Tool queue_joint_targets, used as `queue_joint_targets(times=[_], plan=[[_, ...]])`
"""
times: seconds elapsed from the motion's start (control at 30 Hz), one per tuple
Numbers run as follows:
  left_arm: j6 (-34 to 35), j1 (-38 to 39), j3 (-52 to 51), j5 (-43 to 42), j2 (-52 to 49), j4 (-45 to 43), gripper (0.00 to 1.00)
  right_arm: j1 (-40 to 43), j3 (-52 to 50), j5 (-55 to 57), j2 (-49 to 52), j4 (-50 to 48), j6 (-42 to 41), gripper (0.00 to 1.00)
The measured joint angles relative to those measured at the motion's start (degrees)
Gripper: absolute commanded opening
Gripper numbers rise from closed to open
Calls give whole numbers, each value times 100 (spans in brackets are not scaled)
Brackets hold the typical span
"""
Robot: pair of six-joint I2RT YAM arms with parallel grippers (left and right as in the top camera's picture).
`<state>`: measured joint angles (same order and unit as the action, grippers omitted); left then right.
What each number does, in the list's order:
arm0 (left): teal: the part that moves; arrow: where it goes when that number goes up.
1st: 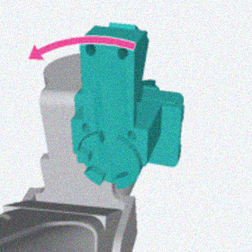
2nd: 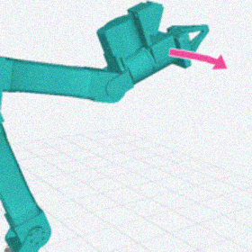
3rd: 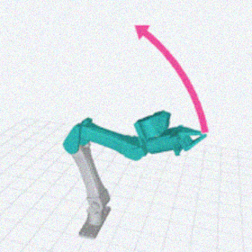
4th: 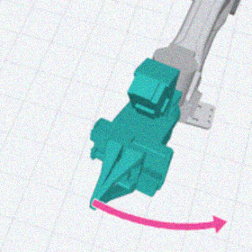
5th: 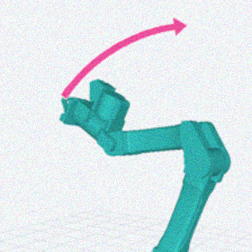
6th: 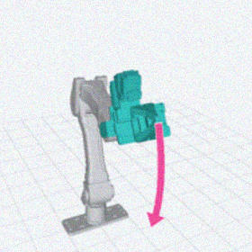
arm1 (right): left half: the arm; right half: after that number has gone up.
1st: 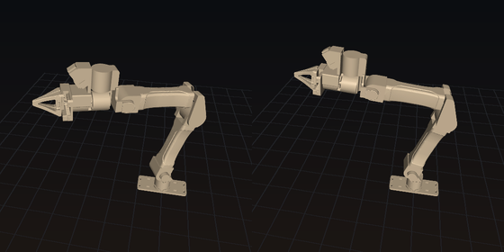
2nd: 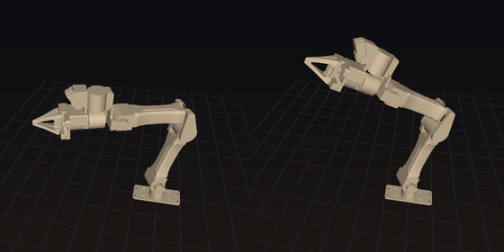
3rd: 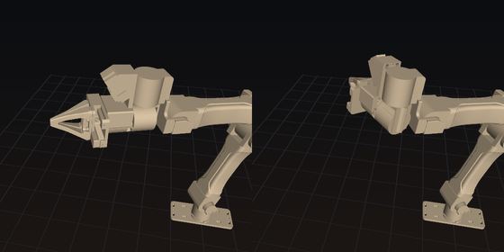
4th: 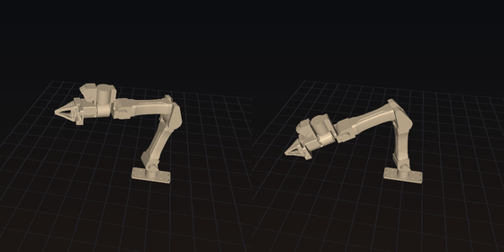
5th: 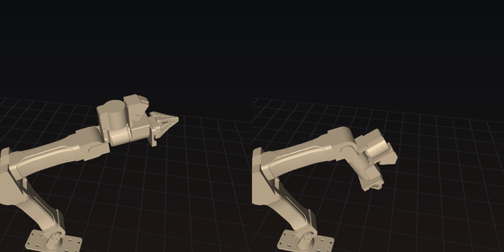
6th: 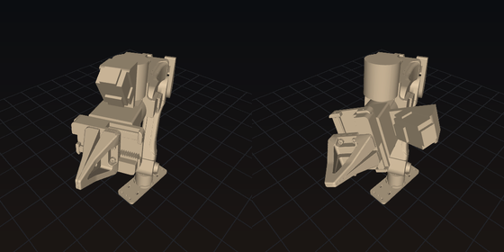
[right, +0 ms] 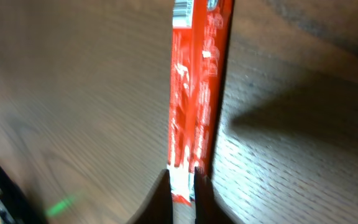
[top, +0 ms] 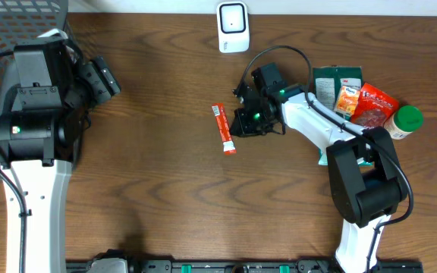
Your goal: Scan the item barcode
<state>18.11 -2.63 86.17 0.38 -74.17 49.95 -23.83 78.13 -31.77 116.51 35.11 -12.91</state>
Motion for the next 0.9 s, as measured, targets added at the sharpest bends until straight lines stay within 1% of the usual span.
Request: queue_joint_targets(times=[0.07, 0.13, 0.3, 0.53, 0.63, 0.73, 0.9], plan=[[2, 0, 2, 0, 0, 0, 84, -4, -4, -15, 0, -15, 7, 33], [0, 0, 0, 0, 0, 0, 84, -63, 22, 50, 0, -31, -2, 36], [0, 0, 0, 0, 0, 0, 84, -560, 61, 863, 0, -15, -179, 34], [2, 0, 0, 0, 0, 0, 84, -1458, 63, 2708, 0, 70, -409, 35], [2, 0, 2, 0, 0, 2, 84, -1657, 66, 3320, 0, 52, -455, 35], [2, 0, 0, 0, 0, 0, 84, -1768, 66, 3716, 0, -33, -470, 32], [2, 0, 0, 0, 0, 0, 84, -1797, 68, 3985, 0, -42, -476, 31]])
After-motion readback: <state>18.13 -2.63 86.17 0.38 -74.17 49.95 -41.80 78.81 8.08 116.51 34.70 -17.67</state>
